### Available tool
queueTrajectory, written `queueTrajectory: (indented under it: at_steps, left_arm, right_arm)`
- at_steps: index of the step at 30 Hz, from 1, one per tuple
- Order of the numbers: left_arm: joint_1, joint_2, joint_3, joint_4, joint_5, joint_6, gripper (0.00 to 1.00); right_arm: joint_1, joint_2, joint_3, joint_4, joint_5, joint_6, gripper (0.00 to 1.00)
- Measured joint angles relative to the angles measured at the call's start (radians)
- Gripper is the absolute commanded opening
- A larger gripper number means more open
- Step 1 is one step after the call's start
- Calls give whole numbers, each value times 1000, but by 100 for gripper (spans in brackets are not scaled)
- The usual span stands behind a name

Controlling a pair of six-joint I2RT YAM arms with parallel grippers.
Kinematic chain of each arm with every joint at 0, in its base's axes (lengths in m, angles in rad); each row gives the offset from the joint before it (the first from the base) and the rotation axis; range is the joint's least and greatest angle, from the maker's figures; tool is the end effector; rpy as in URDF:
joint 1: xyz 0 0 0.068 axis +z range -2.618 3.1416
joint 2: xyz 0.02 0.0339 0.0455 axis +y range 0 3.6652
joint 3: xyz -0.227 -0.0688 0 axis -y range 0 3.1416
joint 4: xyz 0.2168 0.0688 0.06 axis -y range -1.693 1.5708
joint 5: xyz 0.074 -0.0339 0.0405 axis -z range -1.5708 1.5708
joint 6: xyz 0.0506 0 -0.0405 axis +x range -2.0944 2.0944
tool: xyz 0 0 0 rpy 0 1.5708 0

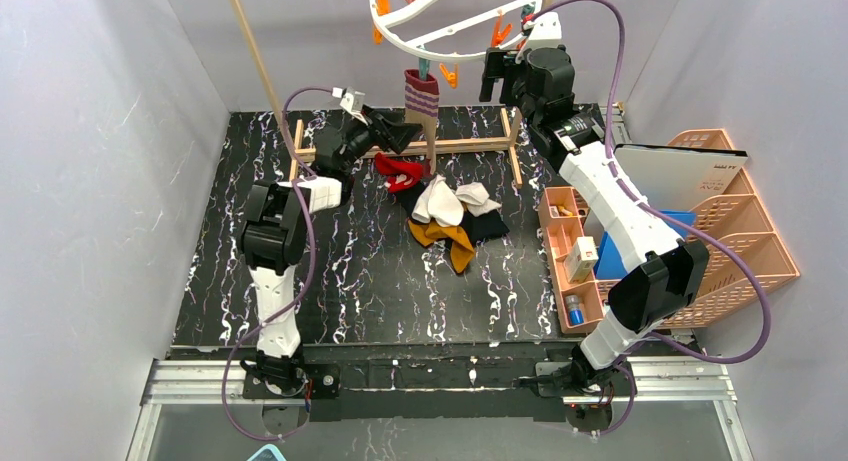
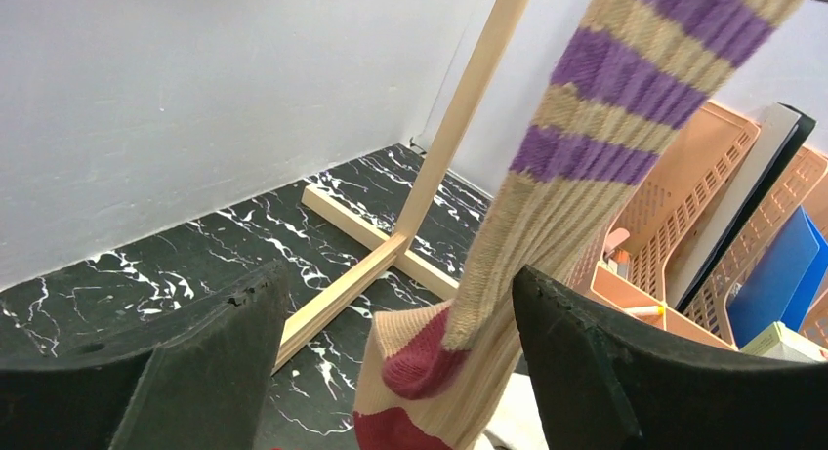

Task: Remove the socks clipped to the hanger

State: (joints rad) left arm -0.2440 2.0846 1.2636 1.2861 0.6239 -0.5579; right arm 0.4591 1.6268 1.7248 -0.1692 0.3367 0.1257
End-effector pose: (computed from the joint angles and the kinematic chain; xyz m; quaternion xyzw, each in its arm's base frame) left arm 0.4063 -0.1316 0.2450 0.1799 0.5345 -0.4645 0.6828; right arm 0.3338 0.1463 0.4124 -0.0071 0.7304 0.0762 0.6787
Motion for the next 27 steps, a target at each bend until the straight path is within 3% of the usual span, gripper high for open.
queueTrajectory:
  at_steps: [16, 24, 25, 27]
  left_arm:
    - [-46, 126, 163, 81, 108, -67, 75]
    - [-67, 182, 252, 152, 176, -169, 38]
    - [-68, 184, 257, 158, 185, -185, 30]
    - [-70, 185, 263, 174, 204, -213, 4]
  right_arm:
    - [0, 9, 9, -11, -7, 2, 98]
    - [0, 10, 9, -12, -7, 1, 98]
    - [0, 10, 9, -12, -7, 1, 98]
    - [0, 10, 9, -12, -7, 0, 98]
